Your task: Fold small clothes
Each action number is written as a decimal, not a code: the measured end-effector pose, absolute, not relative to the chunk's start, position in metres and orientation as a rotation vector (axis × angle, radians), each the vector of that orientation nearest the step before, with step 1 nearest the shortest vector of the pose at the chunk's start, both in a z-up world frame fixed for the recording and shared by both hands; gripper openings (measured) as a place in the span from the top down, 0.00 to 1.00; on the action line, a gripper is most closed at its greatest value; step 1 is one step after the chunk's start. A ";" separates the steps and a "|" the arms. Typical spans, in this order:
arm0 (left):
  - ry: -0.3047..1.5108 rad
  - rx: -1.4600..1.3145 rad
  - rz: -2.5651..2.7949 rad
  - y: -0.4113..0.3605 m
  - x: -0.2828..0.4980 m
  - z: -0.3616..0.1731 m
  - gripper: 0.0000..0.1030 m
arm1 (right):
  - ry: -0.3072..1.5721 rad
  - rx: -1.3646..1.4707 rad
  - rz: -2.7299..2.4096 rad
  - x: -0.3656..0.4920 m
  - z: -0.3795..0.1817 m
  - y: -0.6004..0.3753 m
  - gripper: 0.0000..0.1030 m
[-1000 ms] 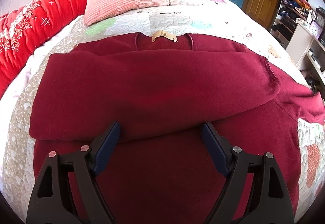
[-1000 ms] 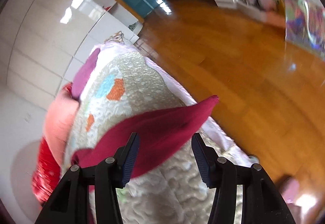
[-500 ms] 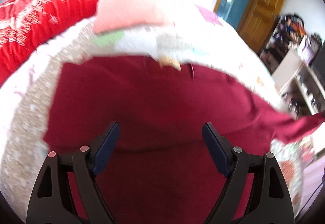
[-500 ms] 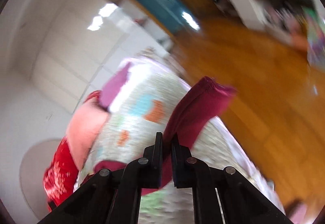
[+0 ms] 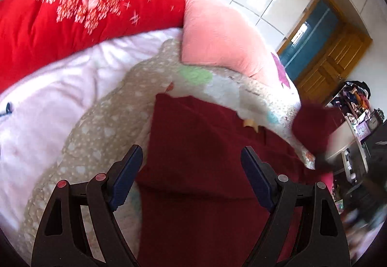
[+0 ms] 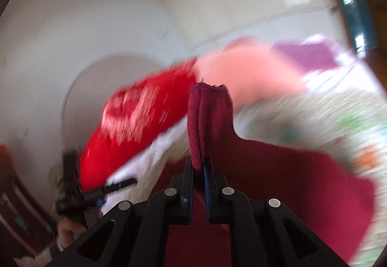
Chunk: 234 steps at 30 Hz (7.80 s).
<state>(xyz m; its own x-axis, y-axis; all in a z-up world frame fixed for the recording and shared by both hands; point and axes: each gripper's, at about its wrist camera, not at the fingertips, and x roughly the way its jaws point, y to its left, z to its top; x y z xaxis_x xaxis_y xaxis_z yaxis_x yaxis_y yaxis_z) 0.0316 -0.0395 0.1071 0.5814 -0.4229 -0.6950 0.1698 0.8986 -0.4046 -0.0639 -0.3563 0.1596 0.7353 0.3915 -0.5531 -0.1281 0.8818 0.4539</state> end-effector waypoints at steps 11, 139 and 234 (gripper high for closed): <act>0.931 -0.224 -0.405 -0.073 0.038 0.083 0.19 | 0.909 0.398 0.355 -0.082 0.088 -0.330 0.60; 1.031 -0.090 -0.195 0.019 -0.176 0.039 0.41 | 0.980 0.439 0.092 -0.336 0.068 -0.332 0.77; 0.963 -0.259 -0.418 -0.081 0.087 0.106 0.93 | 0.608 0.726 0.224 -0.103 0.116 -0.470 0.92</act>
<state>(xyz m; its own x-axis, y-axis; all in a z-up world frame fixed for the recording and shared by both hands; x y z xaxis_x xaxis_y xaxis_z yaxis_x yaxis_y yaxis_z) 0.0872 -0.0812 0.1061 0.5002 -0.4543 -0.7372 0.2284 0.8904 -0.3938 -0.1030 -0.4697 0.1160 0.8060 0.3944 -0.4413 0.0132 0.7334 0.6796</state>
